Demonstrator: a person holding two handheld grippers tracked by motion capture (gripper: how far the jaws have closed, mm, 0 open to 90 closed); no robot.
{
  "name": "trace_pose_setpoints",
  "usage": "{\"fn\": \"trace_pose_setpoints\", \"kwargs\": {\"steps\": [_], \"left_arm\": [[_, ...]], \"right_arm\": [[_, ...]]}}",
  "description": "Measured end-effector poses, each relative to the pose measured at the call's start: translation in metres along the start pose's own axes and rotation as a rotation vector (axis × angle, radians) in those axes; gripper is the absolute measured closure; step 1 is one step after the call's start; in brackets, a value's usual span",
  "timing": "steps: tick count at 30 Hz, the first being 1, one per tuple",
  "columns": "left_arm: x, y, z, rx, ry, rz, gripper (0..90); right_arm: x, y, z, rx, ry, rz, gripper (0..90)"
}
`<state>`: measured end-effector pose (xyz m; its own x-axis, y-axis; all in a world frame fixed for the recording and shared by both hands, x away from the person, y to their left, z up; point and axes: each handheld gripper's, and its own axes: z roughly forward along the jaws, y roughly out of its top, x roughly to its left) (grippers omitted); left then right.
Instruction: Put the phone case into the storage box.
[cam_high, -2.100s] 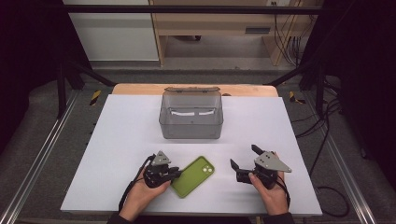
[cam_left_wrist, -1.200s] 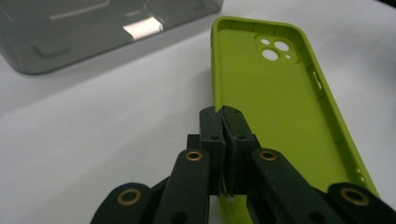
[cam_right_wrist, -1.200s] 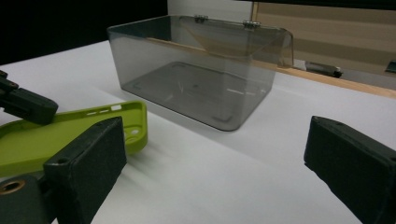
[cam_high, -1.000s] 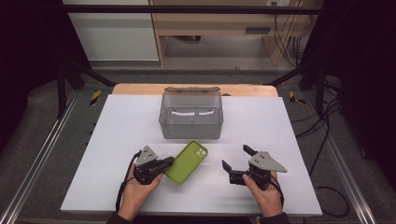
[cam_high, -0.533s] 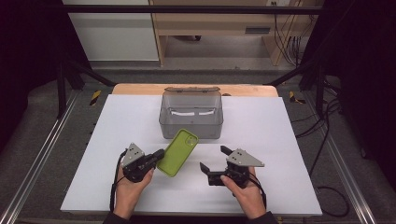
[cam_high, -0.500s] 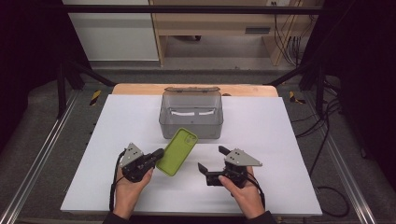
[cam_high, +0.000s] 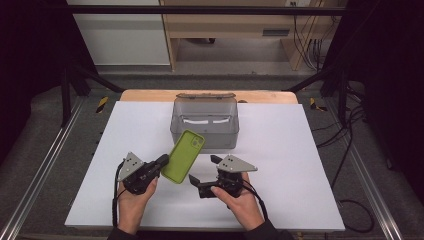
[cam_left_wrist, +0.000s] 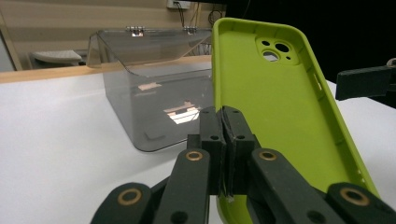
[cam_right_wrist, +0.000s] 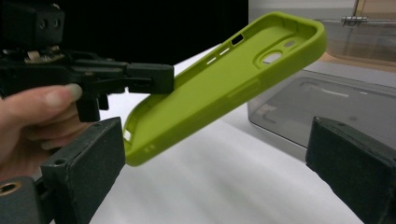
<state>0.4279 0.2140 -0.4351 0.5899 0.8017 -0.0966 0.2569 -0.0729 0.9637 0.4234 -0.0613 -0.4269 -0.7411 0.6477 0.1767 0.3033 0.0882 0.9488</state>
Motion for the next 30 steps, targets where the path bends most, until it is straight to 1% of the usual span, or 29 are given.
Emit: {"fn": "trace_pose_setpoints", "kwargs": {"steps": [2,6,7,10,14,15,19,21,22,24,26,27,28,29,30], "left_arm": [[0.0,0.0,0.0,-0.005,0.002,0.004,88.5],[-0.003,0.0,0.0,-0.007,0.005,0.018,88.5],[-0.004,0.0,0.0,-0.013,0.006,0.017,88.5],[-0.007,0.001,0.001,-0.022,0.01,0.025,88.5],[-0.011,0.002,0.004,-0.034,0.018,0.03,88.5],[-0.012,0.003,0.005,-0.038,0.02,0.029,88.5],[-0.016,0.006,0.005,-0.055,0.03,0.041,88.5],[-0.017,0.01,0.011,-0.067,0.037,0.03,88.5],[-0.017,0.01,0.011,-0.067,0.037,0.03,88.5],[-0.018,0.015,0.014,-0.076,0.038,0.026,88.5],[-0.018,0.021,0.016,-0.089,0.038,0.031,88.5],[-0.017,0.024,0.017,-0.095,0.038,0.025,88.5],[-0.016,0.028,0.019,-0.108,0.038,0.009,88.5],[-0.016,0.031,0.021,-0.116,0.024,-0.009,88.5],[-0.016,0.033,0.024,-0.119,0.021,-0.01,88.5]], "right_arm": [[0.001,-0.001,0.001,-0.004,0.011,0.011,5.4],[0.002,-0.001,0.003,-0.015,0.015,0.024,6.3],[0.003,0.0,0.004,-0.023,0.021,0.034,6.3],[0.004,0.001,0.005,-0.031,0.026,0.039,6.4],[0.004,0.002,0.007,-0.053,0.034,0.062,6.0],[0.004,0.003,0.008,-0.062,0.03,0.075,6.0],[0.003,0.004,0.008,-0.074,0.027,0.078,6.7],[0.002,0.005,0.01,-0.081,0.023,0.082,7.8],[0.002,0.005,0.01,-0.081,0.023,0.082,7.8],[-0.001,0.006,0.011,-0.088,0.013,0.098,9.1],[-0.006,0.008,0.011,-0.095,-0.003,0.095,9.6],[-0.009,0.009,0.01,-0.1,-0.012,0.107,10.1],[-0.012,0.01,0.01,-0.104,-0.014,0.114,10.3],[-0.015,0.011,0.009,-0.102,-0.02,0.12,10.5],[-0.018,0.012,0.009,-0.104,-0.029,0.126,10.6]]}}
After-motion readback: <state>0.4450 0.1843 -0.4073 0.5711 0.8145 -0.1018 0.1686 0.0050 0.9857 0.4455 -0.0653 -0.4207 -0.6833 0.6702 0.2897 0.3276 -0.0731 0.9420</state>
